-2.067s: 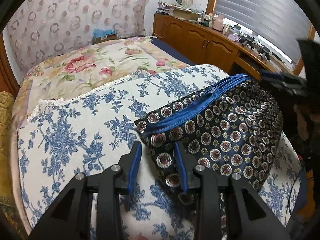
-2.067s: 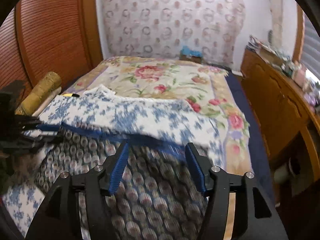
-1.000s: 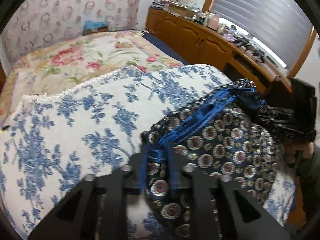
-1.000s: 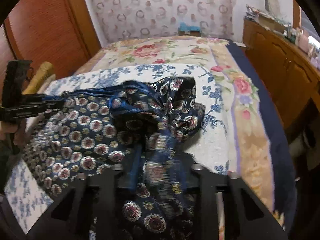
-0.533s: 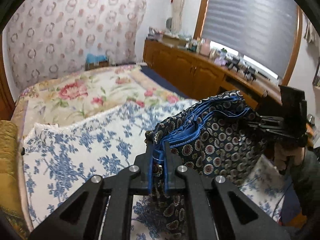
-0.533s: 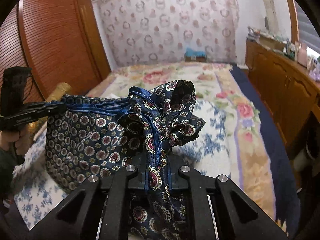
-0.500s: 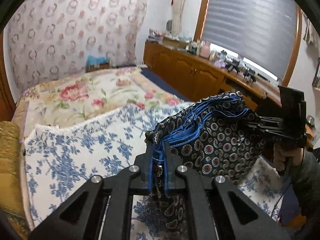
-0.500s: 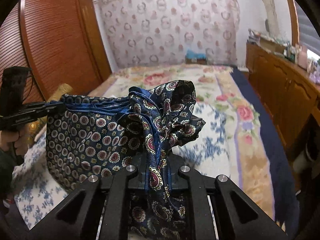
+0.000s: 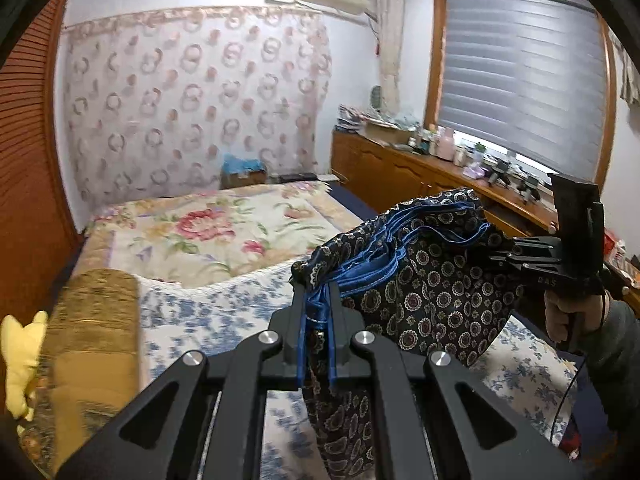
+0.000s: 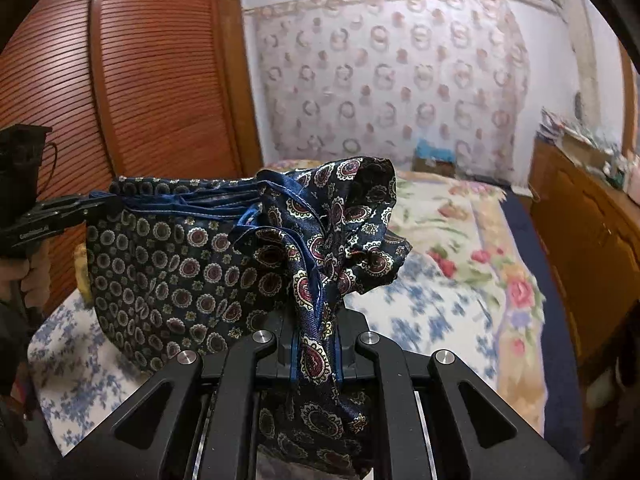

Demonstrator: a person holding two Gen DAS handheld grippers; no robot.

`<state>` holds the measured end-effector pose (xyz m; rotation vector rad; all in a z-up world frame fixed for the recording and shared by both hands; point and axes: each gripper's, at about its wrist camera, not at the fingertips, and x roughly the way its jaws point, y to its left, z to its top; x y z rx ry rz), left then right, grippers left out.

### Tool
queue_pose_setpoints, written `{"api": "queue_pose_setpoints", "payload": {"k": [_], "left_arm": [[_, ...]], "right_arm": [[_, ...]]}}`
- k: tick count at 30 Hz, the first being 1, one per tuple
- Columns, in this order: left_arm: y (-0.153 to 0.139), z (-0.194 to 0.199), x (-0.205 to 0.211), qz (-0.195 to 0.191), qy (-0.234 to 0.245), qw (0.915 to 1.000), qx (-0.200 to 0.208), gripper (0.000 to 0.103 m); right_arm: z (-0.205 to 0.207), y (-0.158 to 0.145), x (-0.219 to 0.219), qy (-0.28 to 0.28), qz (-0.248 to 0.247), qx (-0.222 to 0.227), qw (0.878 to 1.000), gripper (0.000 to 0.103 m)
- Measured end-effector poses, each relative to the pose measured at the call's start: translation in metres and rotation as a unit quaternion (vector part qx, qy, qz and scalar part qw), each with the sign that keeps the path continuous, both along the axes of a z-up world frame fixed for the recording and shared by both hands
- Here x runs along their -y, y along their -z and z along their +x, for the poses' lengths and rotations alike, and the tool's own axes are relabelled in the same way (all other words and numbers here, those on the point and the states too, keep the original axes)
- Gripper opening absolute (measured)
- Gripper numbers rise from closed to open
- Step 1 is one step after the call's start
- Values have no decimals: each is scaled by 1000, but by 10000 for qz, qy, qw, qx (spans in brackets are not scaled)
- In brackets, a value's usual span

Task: Fold small clothes
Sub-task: 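Lift the folded garment with both tools and carry it toward the yellow plush toy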

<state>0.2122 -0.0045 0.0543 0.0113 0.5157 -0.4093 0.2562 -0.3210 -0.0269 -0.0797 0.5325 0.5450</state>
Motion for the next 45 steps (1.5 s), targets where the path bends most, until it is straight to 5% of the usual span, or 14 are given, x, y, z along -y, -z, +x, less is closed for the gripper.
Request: {"api": "queue_pose_setpoints", "payload": {"k": [17,27,36,39,41,45], "left_arm": [[-10,-49,-156,-270,-1538,9855,668,5],[50,-72,-236,-845,-2738,9572,397,5],[95,-84,-252,-865,-3159,9448,-38,5],[102,-75,-257,-877,-3235,9420,-185,5],[106,-74,-261,-908,-3244,9412,-265,5],[114,-70,-264,-958,-3282,9390,-356,5]], "right_arm": [[50,-48,-172,-1544,-504,547,9852,9],[100,-58,-314,-2658,-1133,572,9556,9],[127,-28,-408,-3057,-1640,405,9370,9],[136,-21,-429,-2993,-1690,313,9385,17],[143,-22,-436,-2844,-1650,278,9440,33],[148,-39,-431,-2533,-1429,428,9558,49]]}}
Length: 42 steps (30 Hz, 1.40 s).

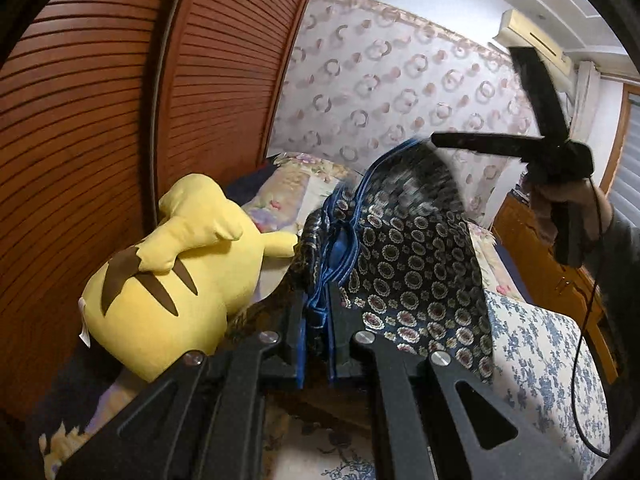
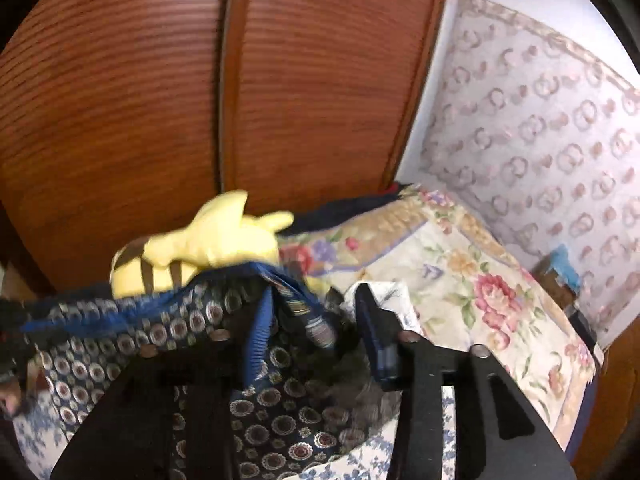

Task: Fold small clothes
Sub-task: 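Lift the folded garment with both tools and carry it toward the yellow plush toy, then lower the folded garment onto the bed beside the plush toy and open both tools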

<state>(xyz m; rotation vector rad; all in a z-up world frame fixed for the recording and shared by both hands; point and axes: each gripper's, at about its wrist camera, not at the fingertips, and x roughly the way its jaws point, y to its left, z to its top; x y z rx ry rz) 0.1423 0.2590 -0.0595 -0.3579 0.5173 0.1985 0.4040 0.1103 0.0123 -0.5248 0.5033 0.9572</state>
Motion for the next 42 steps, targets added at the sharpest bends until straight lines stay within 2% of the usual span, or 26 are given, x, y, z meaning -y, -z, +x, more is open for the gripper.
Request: {"api": "queue_pose_setpoints", "payload": {"k": [2,5,11,16,20,25,31,36,42], "left_arm": [[3,0,-2,-23,-40,10000,-22,5],[3,-1,-4,-20,-90,9999,-62,5],[7,2,-8,48,-184,9996,-217,5],[14,4,-10,40,-192,9991,-366,5],[14,4,-6,97,-114,9989,-443,5],[7,3,-2,319,-43,9983,-487,8],[-5,-6,0,470,-9,9983,-354,13],[-17,-19,3,530,66,9984,-165,20],[-23,-30,19,606,318,9975,-162,28]], "right_arm": [[3,-4,6,84,88,55,9999,51],[2,5,17,-43,184,-160,9997,51],[0,50,28,27,131,-541,9984,51],[23,89,19,315,204,-1024,9940,51],[26,115,11,399,61,-1103,9931,51],[22,110,18,445,144,-1054,9933,51],[7,93,28,422,254,-926,9945,51],[-14,79,41,365,429,-812,9951,51],[-44,61,65,328,683,-709,9946,51]]}}
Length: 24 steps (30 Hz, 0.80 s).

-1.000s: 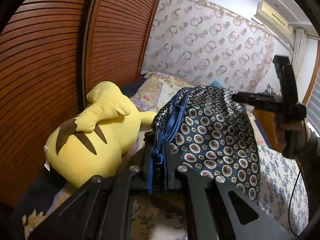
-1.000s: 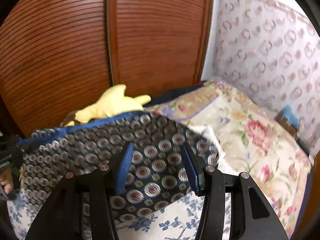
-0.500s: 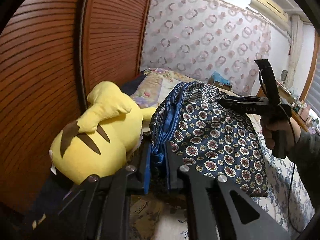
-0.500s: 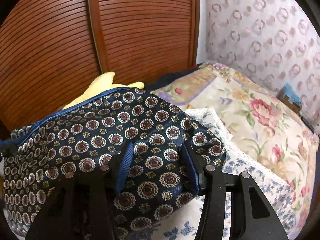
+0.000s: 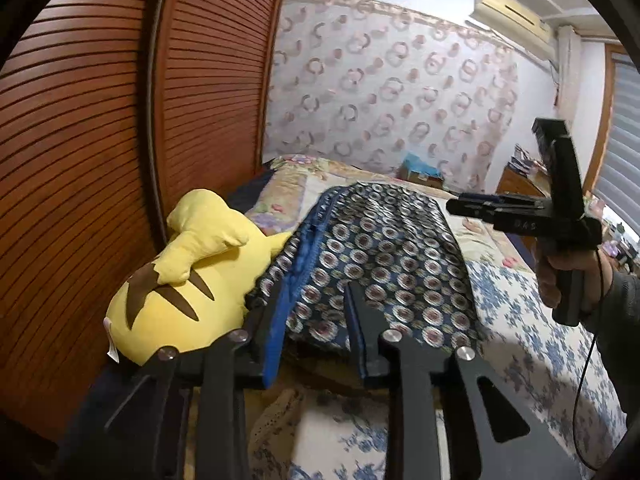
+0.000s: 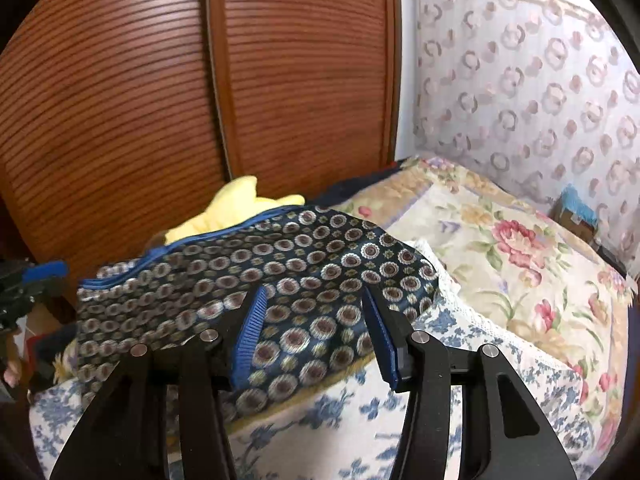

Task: Fold small clothes

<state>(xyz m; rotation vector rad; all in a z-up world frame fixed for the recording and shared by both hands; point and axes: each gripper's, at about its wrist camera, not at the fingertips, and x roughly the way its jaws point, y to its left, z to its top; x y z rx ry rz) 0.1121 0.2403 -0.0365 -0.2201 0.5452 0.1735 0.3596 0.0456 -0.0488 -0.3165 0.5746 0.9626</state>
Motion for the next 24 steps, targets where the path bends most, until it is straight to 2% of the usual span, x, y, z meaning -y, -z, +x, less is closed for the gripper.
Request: {"api": "queue_pose_setpoints", "payload": {"k": [3,10,16,24], "left_arm": [[-1,-4,12,91,61,9999,-39,30],[-4,-19,41,205,231,9995,44,31],[-2,-27,75,359,354,9987,8,31],[-3,-36,131,542,783,9954,42,31]], "right_arm": [[-21,-8,18,24,120,93,9999,51],[-68,-15,63,347,222,309,9987,59],[-102,-6,111,818,340,331,9955,70],[-149,7,175,1436,444,367,9880,72]]}}
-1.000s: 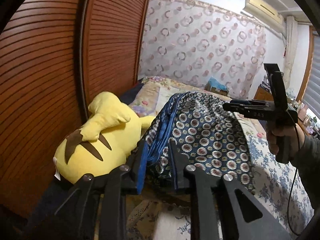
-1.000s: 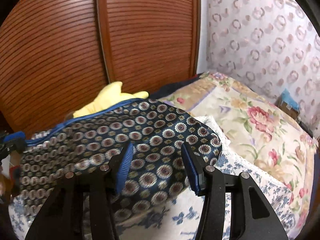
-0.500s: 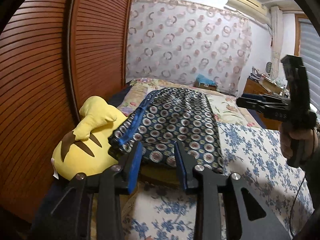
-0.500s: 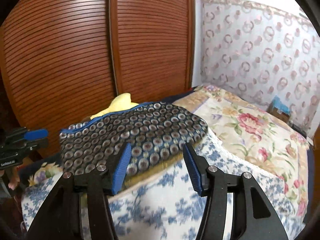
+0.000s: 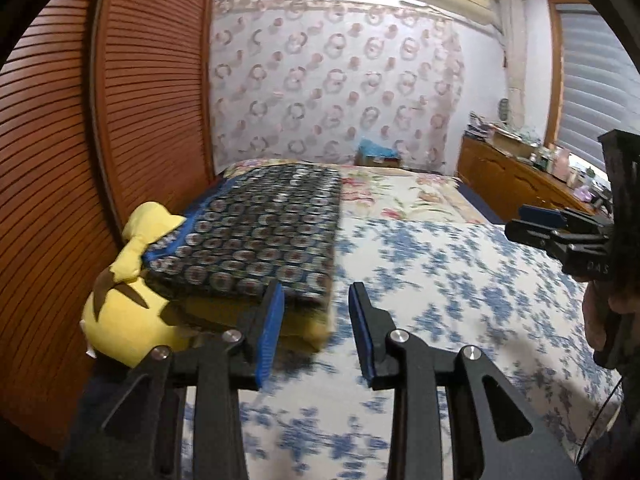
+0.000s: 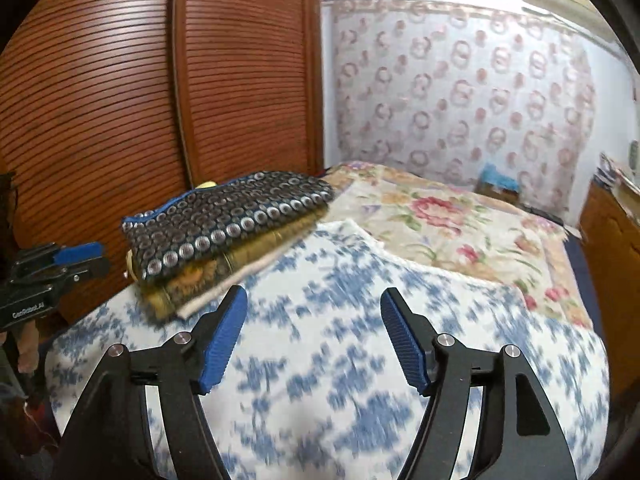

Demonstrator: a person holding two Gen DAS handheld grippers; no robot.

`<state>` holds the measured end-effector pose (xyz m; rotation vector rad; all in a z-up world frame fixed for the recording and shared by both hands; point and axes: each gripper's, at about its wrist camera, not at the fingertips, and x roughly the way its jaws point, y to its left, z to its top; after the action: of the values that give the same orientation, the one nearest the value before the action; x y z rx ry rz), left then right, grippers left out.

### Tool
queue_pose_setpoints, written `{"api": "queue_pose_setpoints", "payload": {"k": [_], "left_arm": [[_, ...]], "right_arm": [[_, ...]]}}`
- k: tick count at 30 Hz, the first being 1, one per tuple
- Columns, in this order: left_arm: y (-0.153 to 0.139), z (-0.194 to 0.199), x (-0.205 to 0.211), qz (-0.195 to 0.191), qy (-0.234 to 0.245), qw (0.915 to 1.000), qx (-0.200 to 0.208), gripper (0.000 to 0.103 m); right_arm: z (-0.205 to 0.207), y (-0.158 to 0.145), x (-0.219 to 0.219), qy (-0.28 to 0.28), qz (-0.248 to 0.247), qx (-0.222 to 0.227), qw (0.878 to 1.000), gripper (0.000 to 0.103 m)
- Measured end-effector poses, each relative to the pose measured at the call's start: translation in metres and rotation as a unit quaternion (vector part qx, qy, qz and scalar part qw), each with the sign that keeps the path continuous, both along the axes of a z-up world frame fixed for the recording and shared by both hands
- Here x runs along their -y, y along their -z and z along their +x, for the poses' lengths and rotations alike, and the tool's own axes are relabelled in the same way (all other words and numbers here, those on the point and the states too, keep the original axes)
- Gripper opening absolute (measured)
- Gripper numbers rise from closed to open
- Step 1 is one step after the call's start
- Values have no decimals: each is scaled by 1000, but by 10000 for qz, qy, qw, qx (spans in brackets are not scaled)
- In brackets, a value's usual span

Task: Fold small clothes

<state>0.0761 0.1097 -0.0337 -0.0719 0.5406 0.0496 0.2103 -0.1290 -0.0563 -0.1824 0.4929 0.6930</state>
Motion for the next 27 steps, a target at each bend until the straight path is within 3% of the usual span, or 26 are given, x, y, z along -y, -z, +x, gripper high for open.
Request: {"api": "queue_pose_setpoints", "payload": {"k": [4,13,18,27], "left_arm": [[0,-3,28,216,181,9996,-25,32],[-11,-12,75,28,604,9981,82,32],[-28,-10,89,-127,761,9969,166,32],[-66,-14,107,78,679,9963,516,32]], "right_arm": [[-26,3,28,306,46,40,9995,75],[-74,2,86,1198,265,133,9924,77],[-92,-7,111,1602,379,286,9859,77],[-109,-32,138,2003,581,583,9763,77]]}}
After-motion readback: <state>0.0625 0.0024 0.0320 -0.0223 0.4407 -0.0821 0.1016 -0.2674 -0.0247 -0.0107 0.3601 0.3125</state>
